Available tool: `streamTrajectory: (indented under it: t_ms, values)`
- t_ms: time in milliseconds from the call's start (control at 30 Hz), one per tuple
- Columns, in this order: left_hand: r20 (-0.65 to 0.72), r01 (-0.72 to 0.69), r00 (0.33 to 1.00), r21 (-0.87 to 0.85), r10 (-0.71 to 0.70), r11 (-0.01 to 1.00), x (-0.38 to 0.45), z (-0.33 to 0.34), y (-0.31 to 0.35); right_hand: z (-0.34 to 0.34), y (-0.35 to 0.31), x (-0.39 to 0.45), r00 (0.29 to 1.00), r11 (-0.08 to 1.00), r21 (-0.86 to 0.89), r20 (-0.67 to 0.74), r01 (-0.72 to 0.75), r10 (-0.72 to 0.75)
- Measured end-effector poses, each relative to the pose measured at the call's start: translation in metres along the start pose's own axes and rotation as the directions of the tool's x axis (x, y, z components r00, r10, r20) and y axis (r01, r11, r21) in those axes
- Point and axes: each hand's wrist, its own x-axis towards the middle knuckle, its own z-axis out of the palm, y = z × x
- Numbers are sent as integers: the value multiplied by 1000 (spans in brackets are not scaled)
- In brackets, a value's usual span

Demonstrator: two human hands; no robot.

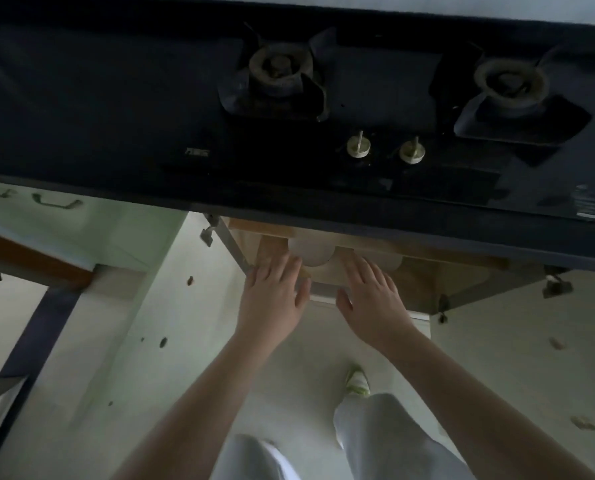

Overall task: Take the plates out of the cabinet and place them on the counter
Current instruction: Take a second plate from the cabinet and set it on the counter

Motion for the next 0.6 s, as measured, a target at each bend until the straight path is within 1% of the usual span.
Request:
streamTrajectory:
  t_ms: [133, 200, 300, 400, 500, 600]
  values:
    - [-6, 19, 1000, -86, -19, 996, 45, 59, -1, 40, 29, 46, 1000, 1000, -8, -13, -9, 9]
    - [-47, 19, 999, -110, -24, 994, 71, 83, -8, 55, 41, 69, 998, 1000, 3, -56, -29, 29]
    - [-145, 13, 989, -165, -37, 986, 111, 113, -20, 77, 59, 107, 993, 998, 12, -103, -56, 57]
    - [-212, 16, 975, -225, -65, 974, 149, 138, -29, 101, 80, 142, 973, 999, 8, -225, -46, 47]
    - [-253, 35, 961, -278, -109, 960, 178, 156, -35, 117, 101, 173, 951, 998, 29, -302, -58, 65]
    - [-394, 22, 910, -269, -131, 963, 202, 169, -44, 123, 121, 202, 883, 998, 14, -467, -54, 54]
